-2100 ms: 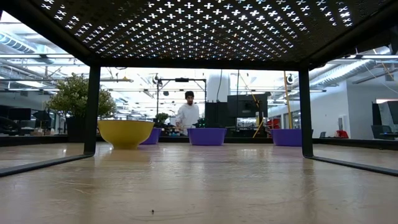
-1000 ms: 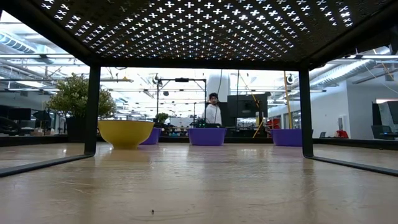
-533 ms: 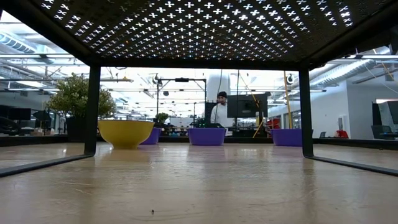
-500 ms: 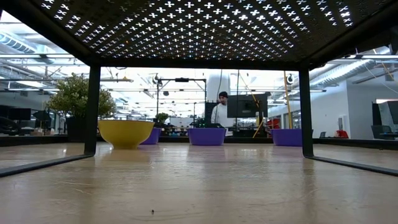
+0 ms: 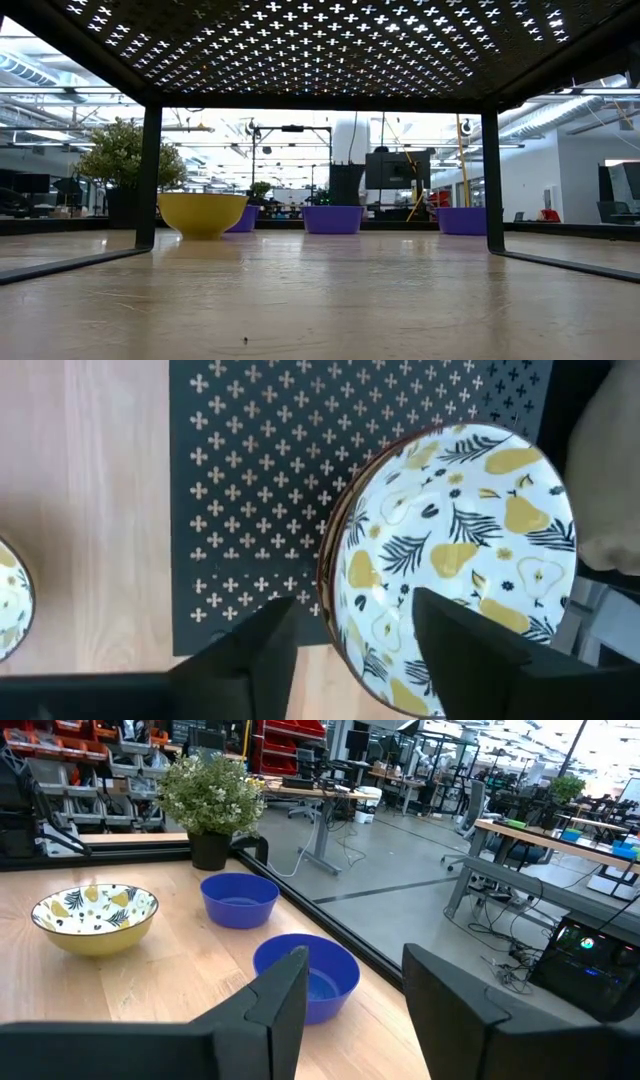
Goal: Pick & Place Mini bowls
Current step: Stack the patterned yellow bowl on the patterned yellow bowl on the shelf
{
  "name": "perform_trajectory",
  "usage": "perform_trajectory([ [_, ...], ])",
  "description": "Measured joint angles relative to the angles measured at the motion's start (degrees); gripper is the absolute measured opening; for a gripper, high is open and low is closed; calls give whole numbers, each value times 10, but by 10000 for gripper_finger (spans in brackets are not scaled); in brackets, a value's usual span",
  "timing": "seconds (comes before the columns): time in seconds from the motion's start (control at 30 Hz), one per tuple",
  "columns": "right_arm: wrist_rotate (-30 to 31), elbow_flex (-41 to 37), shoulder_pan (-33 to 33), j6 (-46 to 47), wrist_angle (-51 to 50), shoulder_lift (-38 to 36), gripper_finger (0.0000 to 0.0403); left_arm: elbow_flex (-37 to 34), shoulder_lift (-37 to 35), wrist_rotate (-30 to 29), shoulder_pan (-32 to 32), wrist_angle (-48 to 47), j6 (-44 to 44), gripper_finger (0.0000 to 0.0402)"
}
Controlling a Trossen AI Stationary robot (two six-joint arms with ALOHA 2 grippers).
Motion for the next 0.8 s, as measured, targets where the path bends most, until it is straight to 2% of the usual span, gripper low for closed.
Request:
perform_trajectory([
  [0.23,0,0,0,0,0,0,153,0,-19,-18,7,-15,6,225],
  [0.37,0,0,0,0,0,0,153,0,-57,-91,12,-24,6,225],
  [0.53,0,0,0,4,-1,0,153,0,-108,-219,12,-36,-12,225],
  [0.8,0,0,0,4,-17,0,153,-5,-140,-300,19,-65,-29,225],
])
